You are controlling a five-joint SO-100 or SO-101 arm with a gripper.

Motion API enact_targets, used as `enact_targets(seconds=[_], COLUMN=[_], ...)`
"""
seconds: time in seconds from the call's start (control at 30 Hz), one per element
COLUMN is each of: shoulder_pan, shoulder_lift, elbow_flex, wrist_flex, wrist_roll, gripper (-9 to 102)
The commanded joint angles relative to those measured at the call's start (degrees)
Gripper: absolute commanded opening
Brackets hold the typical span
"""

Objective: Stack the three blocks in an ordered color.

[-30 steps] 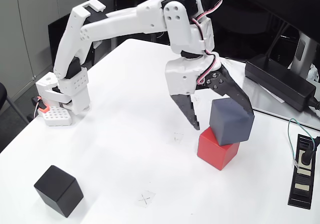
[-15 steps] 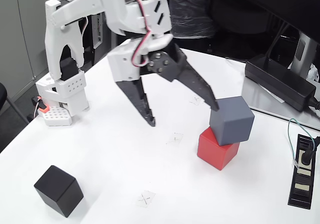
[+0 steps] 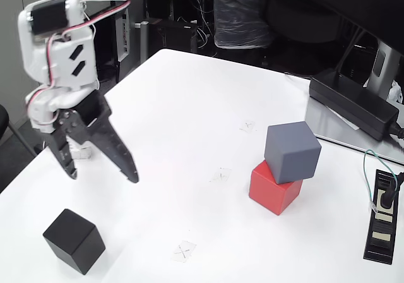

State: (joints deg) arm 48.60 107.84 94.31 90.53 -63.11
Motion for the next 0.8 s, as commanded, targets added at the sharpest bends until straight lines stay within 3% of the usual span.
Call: enact_targets(seconds=[0.0, 0.33, 0.6, 0.77], shoulder_pan=[5.71, 19.16, 19.6, 19.34], shoulder_lift=[2.02, -2.11, -11.87, -16.0], elbow_flex=[0.53, 1.67, 1.93, 1.32], wrist_flex=[0.18, -0.44, -11.87, -14.77], wrist_roll=[-7.82, -18.81, -14.33, -9.49], gripper=[39, 39, 39, 39])
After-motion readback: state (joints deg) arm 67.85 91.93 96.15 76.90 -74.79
